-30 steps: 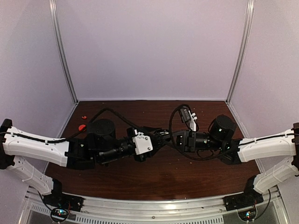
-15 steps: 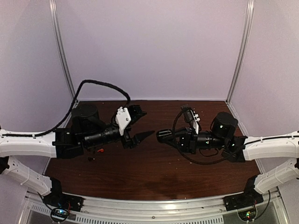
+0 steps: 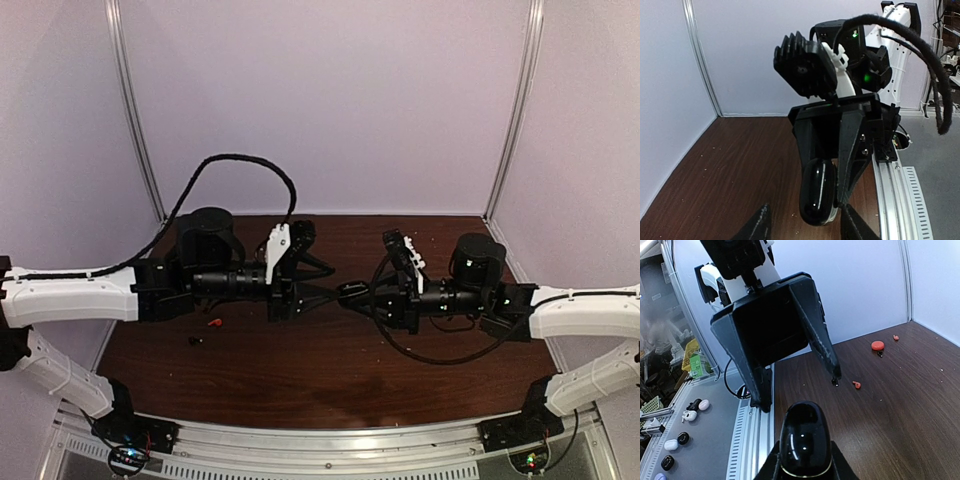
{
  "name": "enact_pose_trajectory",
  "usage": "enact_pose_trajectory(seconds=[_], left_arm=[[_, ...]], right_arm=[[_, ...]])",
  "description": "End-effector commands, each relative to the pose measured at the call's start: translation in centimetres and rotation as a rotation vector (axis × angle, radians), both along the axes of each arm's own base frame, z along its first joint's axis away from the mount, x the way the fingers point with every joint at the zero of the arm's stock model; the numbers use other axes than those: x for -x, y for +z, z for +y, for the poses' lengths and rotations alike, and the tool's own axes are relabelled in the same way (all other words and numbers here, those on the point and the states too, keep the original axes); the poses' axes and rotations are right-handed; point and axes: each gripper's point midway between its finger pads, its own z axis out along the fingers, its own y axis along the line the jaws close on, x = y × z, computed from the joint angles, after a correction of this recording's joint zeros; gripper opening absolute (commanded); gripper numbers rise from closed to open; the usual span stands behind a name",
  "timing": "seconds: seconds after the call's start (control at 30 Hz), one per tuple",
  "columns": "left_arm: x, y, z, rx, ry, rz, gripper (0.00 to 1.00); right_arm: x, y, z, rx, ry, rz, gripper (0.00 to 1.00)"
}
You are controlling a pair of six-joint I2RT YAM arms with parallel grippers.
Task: Insert the wireless bluetooth earbuds into the charging case
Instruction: Open the charging case.
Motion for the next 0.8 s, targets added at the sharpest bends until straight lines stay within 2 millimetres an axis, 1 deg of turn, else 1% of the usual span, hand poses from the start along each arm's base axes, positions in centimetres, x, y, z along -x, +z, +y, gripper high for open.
enact_pose_trajectory(seconds=[0.0,0.17,0.3,0.43,0.6,0.7,0.77], left_arm=[[1.2,0.8,-1.0,0.017,-0.096,0.033,0.47],[0.4,0.2,-1.7,0.003,-0.065,0.069,0.45],[-0.5,0.1,-1.7,-0.003,-0.023,0.075,0.43],[-1.6,0.2,-0.9,0.022,0.005,0.108,0.40],[-2.9,1.0,0.3,0.063,0.049,0.128,0.37],[-3.3,1.3,0.7,0.079,0.062,0.133,0.37],[-3.4,1.2,0.7,0.075,0.067,0.137,0.36]], right_arm=[[0.3,1.7,0.1,-0.007,-0.006,-0.085,0.03],[0.8,1.7,0.2,-0.006,0.005,-0.106,0.00],[1.4,1.6,0.3,-0.003,0.022,-0.133,0.00],[2.0,1.3,0.3,0.011,0.037,-0.161,0.00],[2.4,0.8,0.4,0.024,0.049,-0.181,0.00],[2.6,0.8,0.5,0.025,0.052,-0.184,0.00],[2.6,0.8,0.5,0.024,0.053,-0.185,0.00]])
